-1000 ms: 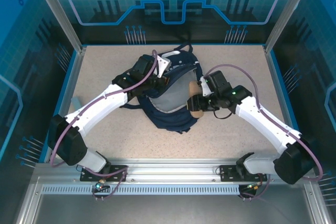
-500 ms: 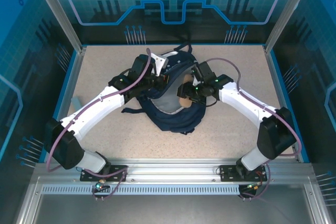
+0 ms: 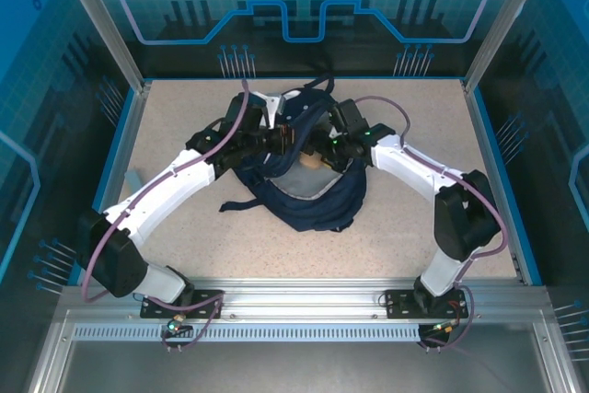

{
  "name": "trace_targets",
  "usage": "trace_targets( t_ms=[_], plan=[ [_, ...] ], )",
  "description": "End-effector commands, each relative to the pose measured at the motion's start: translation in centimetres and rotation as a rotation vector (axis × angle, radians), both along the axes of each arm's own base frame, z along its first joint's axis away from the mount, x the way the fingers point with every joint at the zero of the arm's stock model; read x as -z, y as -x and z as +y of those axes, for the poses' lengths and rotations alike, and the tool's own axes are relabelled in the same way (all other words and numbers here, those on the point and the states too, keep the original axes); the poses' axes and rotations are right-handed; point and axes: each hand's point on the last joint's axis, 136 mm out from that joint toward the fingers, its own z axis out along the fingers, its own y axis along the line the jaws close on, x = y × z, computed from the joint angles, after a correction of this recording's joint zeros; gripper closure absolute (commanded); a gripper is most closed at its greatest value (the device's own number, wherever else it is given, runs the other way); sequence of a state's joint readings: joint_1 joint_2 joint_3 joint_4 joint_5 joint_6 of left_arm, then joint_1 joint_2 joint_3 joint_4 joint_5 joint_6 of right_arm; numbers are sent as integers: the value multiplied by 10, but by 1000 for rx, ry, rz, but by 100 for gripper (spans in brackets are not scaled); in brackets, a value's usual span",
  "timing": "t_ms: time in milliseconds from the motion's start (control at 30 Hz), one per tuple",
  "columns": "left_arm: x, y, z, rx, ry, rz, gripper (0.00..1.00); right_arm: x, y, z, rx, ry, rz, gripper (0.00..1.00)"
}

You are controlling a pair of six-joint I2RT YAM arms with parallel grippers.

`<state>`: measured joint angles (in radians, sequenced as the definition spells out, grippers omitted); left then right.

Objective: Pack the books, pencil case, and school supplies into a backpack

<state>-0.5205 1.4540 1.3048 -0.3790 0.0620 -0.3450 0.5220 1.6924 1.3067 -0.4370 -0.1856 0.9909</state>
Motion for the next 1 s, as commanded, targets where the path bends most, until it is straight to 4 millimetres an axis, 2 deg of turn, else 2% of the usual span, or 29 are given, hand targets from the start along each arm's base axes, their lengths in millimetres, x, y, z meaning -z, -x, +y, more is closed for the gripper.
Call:
trace_targets(
  t_ms=[0,133,267,333,433,567,633,733,833,900,967],
  plan=[
    [-46,-15,-5,-15,161,-92,96,-21,9,-12,-5,-43,-39,23],
    [-43,-15,-5,-10,170,-84,96,-23,20,-21,-21,-22,-41,19],
    [-44,-15,-4,-14,168,-83,95,-23,30,-30,-20,6,-38,24],
    [-43,-15,-2,-19,169,-79,96,-28,36,-42,-4,59,-63,28],
    [-44,-11,-2,-13,180,-71,96,-34,47,-67,35,177,-110,28],
    [-44,-9,0,-15,182,-70,96,-21,62,-96,79,297,-86,29],
    [-41,-9,1,-20,176,-69,96,-9,69,-102,84,311,-53,28],
    [-33,-10,1,-16,165,-56,95,10,77,-102,86,279,7,24],
    [-19,-7,-5,24,151,-30,95,23,78,-91,72,196,44,23],
    [-5,-4,-10,61,145,4,95,28,75,-79,47,136,49,26],
    [13,-3,-13,60,150,55,95,30,71,-68,20,84,45,32]
  ],
)
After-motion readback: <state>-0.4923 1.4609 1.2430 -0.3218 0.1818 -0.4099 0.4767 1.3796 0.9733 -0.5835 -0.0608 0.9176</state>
